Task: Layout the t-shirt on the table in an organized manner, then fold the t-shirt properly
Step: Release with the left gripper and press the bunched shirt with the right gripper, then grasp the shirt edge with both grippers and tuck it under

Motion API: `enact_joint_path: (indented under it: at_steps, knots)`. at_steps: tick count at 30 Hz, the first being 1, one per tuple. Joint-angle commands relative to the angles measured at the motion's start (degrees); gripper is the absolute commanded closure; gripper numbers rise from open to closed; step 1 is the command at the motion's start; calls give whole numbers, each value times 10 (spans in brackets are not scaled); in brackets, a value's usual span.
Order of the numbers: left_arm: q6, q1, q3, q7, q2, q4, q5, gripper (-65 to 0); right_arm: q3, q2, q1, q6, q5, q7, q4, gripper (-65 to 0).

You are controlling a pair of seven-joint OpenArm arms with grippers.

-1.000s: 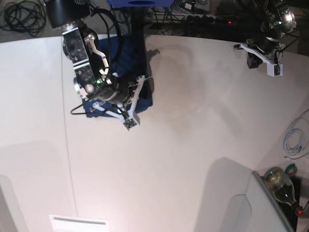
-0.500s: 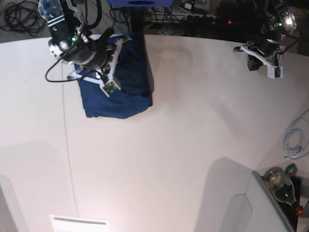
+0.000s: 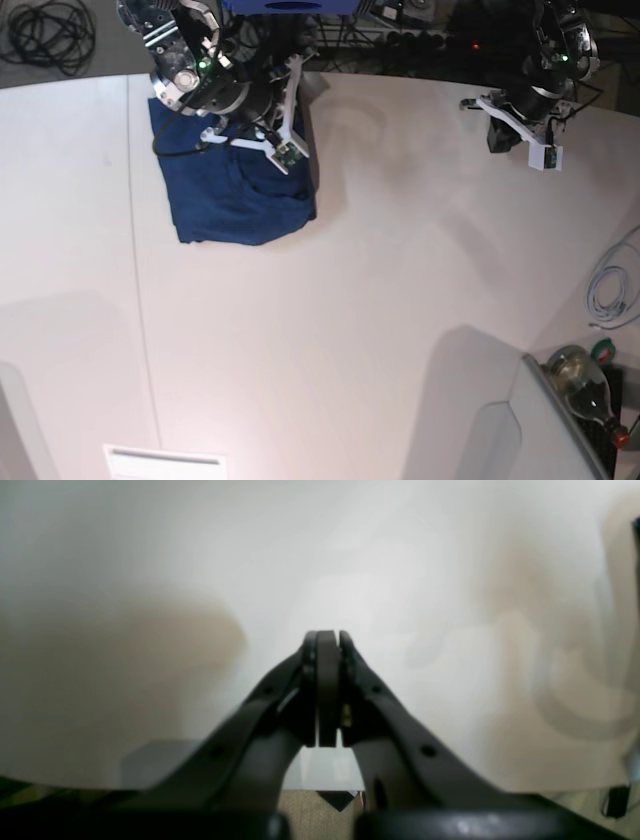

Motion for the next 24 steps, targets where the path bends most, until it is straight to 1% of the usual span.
enact_joint_path:
  at_steps: [1, 7, 10, 12, 13, 15, 16, 17, 19, 22, 24]
  knots:
    - [-3, 5, -3, -10, -8, 8, -7, 0, -6, -5, 1, -3, 6, 9, 1, -9]
    - [-3, 6, -1, -10, -6, 11, -7, 0, -29, -23, 23, -3, 6, 11, -58, -9]
    - [-3, 5, 0, -10, -5, 13, -7, 0, -41, -23, 27, -4, 6, 9, -52, -9]
    - [-3, 5, 2, -10, -4, 13, -7, 0, -38, -23, 25, -5, 6, 7, -26, -9]
    - [-3, 6, 11, -10, -4, 13, -7, 0, -37, -19, 22, -16, 6, 5, -3, -9]
    - [-3, 9, 29, -10, -5, 20, -20, 0, -34, 8, 11, -50, 6, -20, 55, -9]
    - [-3, 18, 39, -10, -5, 26, -40, 0, -31, 21, 9, -65, 7, -30, 85, -9]
    - [-11, 24, 51, -10, -8, 32, -65, 0, -26, 32, 6, -74, 7, -36, 107, -9]
    - [-48, 33, 75, -10, -11, 44, -133, 0, 5, 46, -3, -82, 8, -38, 132, -9]
    - [-94, 43, 101, -10, -20, 52, -218, 0, 73, 49, -7, -81, 8, -38, 131, -9]
    - [-112, 44, 109, -10, -20, 47, -275, 0, 112, 50, -10, -81, 9, -38, 130, -9]
